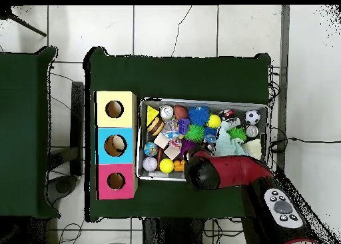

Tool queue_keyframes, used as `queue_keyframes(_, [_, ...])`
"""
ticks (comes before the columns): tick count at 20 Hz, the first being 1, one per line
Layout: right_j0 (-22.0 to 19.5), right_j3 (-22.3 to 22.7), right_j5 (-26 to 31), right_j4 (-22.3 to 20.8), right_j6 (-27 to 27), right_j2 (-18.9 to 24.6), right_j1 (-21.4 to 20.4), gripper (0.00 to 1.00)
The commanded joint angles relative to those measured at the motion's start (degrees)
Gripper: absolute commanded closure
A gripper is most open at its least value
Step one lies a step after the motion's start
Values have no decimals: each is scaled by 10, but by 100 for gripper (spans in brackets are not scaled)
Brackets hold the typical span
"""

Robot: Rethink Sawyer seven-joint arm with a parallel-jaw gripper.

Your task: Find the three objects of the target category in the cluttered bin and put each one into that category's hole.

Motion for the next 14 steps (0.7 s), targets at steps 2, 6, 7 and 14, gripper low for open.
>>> queue_keyframes(2, [22,-40,35,16,54,26,43,0])
queue_keyframes(6, [29,-54,24,18,60,24,56,0])
queue_keyframes(7, [31,-59,23,20,62,24,60,0])
queue_keyframes(14, [43,-99,-8,10,68,15,103,0])
